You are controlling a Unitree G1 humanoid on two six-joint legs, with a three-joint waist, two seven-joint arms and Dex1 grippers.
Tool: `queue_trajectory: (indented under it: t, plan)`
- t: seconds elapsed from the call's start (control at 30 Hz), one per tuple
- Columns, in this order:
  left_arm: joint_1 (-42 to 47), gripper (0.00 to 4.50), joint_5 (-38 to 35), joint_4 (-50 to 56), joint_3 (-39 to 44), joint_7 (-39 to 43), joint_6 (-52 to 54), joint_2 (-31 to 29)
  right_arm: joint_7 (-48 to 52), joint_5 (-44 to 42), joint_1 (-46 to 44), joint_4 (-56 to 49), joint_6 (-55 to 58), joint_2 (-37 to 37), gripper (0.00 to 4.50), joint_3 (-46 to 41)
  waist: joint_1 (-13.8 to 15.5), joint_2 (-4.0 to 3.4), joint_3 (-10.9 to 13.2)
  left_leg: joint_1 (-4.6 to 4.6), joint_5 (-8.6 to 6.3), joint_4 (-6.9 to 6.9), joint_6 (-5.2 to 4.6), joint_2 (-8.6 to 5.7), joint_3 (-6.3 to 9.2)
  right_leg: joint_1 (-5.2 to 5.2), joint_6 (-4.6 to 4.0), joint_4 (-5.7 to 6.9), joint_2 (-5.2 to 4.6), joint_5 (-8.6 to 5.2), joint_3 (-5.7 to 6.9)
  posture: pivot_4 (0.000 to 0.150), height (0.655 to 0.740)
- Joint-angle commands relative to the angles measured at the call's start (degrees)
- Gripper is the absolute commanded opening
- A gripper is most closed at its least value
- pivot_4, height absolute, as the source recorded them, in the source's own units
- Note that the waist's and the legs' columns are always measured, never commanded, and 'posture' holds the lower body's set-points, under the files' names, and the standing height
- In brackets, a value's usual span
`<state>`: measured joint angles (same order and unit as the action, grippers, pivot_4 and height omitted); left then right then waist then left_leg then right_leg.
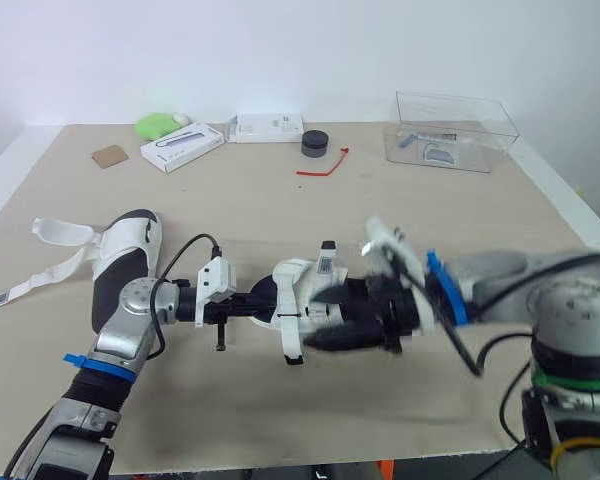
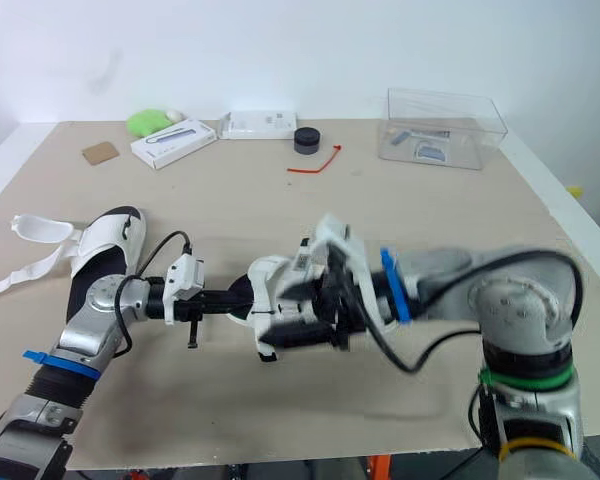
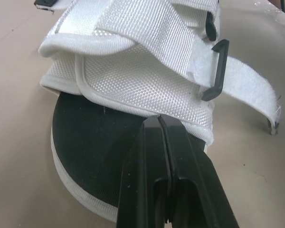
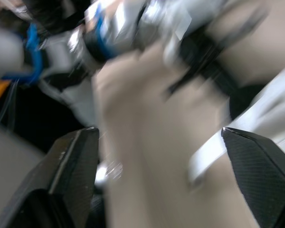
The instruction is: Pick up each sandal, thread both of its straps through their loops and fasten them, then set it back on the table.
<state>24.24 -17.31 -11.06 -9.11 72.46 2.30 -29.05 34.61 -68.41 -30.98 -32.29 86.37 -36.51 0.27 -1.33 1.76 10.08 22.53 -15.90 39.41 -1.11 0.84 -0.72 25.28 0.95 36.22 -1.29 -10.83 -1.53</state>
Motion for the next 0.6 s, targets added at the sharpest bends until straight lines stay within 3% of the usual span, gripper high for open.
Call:
queue_trajectory:
  t: [0.03, 0.4, 0.5, 0.6]
  plan:
    - [0.76, 0.0, 0.34, -0.05, 0.64, -0.37, -0.25, -0.39, -4.08, 5.57, 2.78, -1.16, -4.55, 1.62, 4.48, 3.15, -0.06, 0.0, 0.0, -0.03, 0.01, 0.02, 0.0, 0.0, -0.04, 0.0, 0.01, 0.02, 0.0, 0.02, -0.03, 0.15, 0.74]
    - [1.41, 0.0, 0.65, -0.74, 0.44, 0.0, -0.64, -0.59, -7.25, 11.4, 1.53, 6.99, -7.75, 8.39, 4.48, 4.81, -0.03, 0.01, 0.0, -0.07, 0.16, 0.08, 0.0, -0.02, -0.1, -0.02, 0.03, 0.01, 0.03, 0.24, -0.06, 0.15, 0.74]
    - [1.46, 0.0, 0.75, -0.84, 0.48, -0.01, -0.7, -0.54, -6.83, 11.92, 0.28, 8.77, -7.56, 8.88, 3.58, 5.11, -0.02, 0.01, 0.0, -0.06, 0.16, 0.08, 0.0, -0.01, -0.1, -0.02, 0.03, 0.01, 0.03, 0.24, -0.07, 0.15, 0.74]
    - [1.41, 0.0, 0.83, -0.8, 0.5, -0.06, -0.78, -0.47, -6.34, 11.85, -0.46, 10.09, -6.64, 8.75, 2.26, 5.15, -0.01, 0.01, 0.0, -0.06, 0.16, 0.08, 0.0, -0.01, -0.1, -0.02, 0.03, 0.01, 0.03, 0.24, -0.07, 0.15, 0.74]
